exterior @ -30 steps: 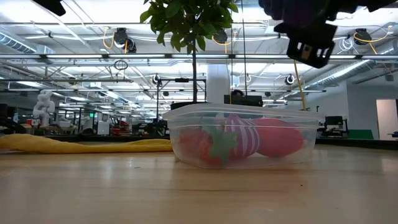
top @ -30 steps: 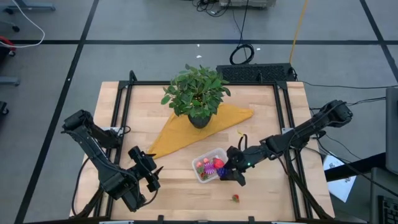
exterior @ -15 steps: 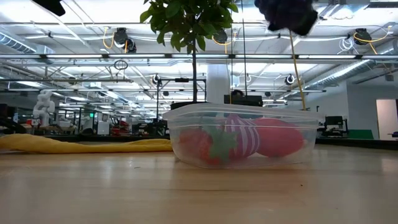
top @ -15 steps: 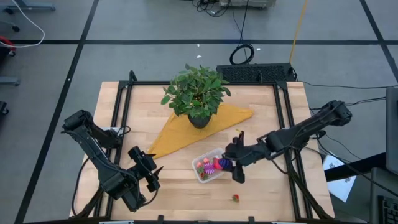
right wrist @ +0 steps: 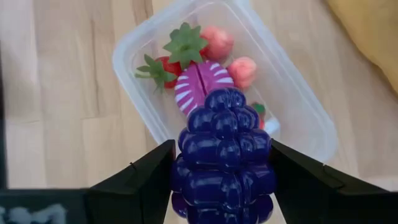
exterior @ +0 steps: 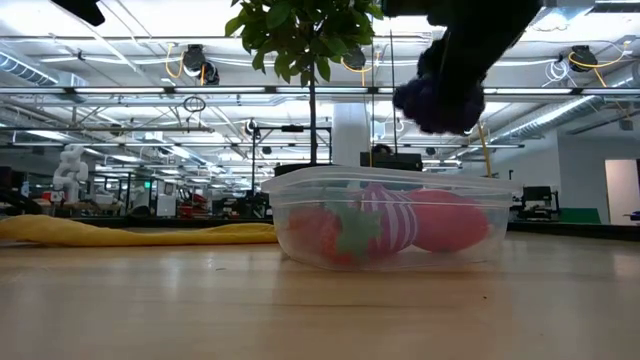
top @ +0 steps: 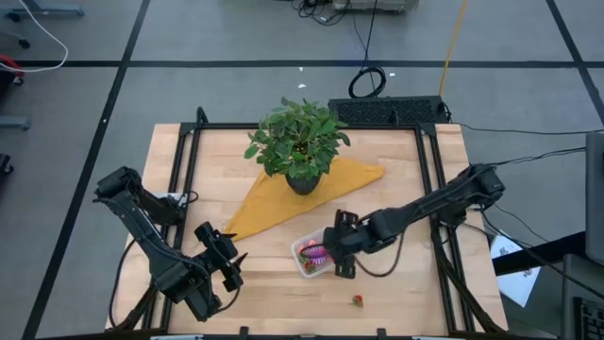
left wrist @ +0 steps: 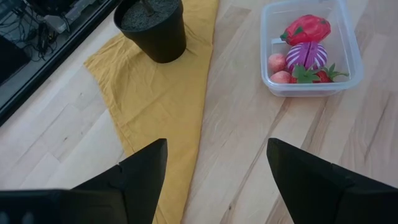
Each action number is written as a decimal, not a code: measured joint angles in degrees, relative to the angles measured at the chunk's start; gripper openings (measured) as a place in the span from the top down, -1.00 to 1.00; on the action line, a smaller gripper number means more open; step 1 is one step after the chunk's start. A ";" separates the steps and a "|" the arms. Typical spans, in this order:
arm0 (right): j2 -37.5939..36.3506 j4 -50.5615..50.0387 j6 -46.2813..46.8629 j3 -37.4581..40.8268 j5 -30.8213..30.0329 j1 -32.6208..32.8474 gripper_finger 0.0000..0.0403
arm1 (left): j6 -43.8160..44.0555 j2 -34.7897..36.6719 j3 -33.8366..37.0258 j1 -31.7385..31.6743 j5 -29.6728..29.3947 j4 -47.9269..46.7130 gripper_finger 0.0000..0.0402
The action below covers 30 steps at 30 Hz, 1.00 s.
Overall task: Pick and placing Produce into tupperware
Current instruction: Put the grapes into the transparent bin
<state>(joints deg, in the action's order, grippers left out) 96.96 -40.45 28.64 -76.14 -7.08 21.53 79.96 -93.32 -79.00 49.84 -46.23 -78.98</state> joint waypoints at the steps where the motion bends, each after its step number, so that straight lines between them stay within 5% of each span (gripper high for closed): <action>1: 0.85 0.19 -0.38 0.00 0.48 -0.41 -0.12 | 0.03 0.00 0.00 0.00 0.01 0.00 -0.38; 30: 3.46 10.29 -6.88 0.00 2.85 -4.23 -0.13 | 0.46 0.00 0.00 0.00 0.21 0.46 -0.38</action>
<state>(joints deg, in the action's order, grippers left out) 100.42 -30.15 21.76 -76.14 -4.23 17.30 80.42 -93.32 -79.00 49.84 -46.02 -78.52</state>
